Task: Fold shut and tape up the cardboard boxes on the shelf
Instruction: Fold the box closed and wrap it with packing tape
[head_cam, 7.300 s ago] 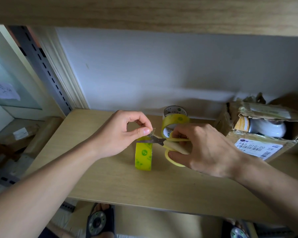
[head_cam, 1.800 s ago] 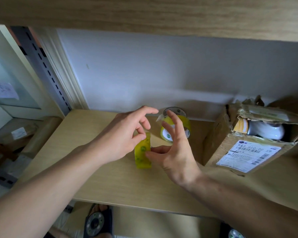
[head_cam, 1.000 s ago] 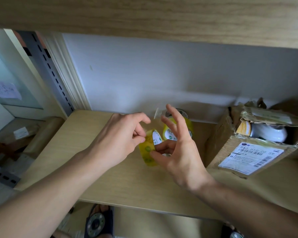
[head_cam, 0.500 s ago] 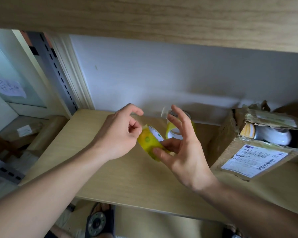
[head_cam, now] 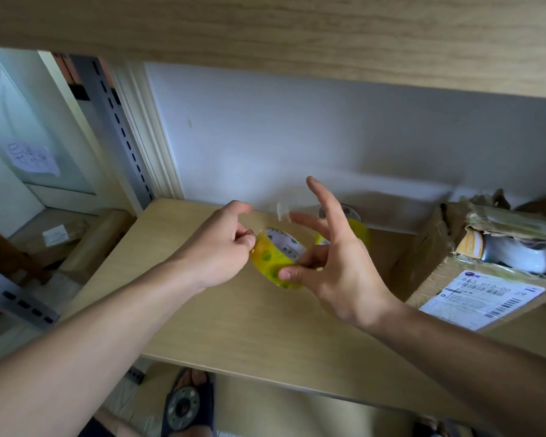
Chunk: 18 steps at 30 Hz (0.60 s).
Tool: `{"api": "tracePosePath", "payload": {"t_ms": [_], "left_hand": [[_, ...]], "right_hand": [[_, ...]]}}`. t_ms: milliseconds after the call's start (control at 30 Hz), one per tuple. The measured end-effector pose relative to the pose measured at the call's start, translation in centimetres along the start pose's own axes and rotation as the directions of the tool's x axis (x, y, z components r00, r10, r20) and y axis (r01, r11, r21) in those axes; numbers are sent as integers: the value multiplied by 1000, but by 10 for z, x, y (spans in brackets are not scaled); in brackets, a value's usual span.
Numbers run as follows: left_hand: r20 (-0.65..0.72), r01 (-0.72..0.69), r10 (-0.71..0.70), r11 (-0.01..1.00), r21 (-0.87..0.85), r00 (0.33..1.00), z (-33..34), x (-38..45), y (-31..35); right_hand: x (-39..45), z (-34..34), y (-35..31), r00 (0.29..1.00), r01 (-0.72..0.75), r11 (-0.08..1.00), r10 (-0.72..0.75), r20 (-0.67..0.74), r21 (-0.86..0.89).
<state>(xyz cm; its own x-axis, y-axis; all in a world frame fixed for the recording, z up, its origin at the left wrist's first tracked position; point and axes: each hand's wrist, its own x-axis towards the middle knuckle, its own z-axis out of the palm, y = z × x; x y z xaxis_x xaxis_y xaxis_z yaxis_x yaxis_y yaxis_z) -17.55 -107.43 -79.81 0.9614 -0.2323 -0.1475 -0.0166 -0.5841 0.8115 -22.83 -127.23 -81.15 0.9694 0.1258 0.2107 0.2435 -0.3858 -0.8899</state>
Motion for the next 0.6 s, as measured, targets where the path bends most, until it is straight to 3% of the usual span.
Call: {"api": "tracePosePath", "payload": {"t_ms": [300, 467, 600], "left_hand": [[29, 39, -39, 999, -4, 999, -14, -3, -5], [142, 30, -22, 998, -54, 990, -10, -19, -1], [-4, 30, -30, 995, -100, 1000, -17, -11, -11]], "right_hand": [[6, 10, -10, 997, -15, 997, 21, 73, -79], [13, 13, -10, 999, -45, 997, 45, -5, -54], [8, 14, -13, 1000, -8, 1000, 8, 14, -25]]}}
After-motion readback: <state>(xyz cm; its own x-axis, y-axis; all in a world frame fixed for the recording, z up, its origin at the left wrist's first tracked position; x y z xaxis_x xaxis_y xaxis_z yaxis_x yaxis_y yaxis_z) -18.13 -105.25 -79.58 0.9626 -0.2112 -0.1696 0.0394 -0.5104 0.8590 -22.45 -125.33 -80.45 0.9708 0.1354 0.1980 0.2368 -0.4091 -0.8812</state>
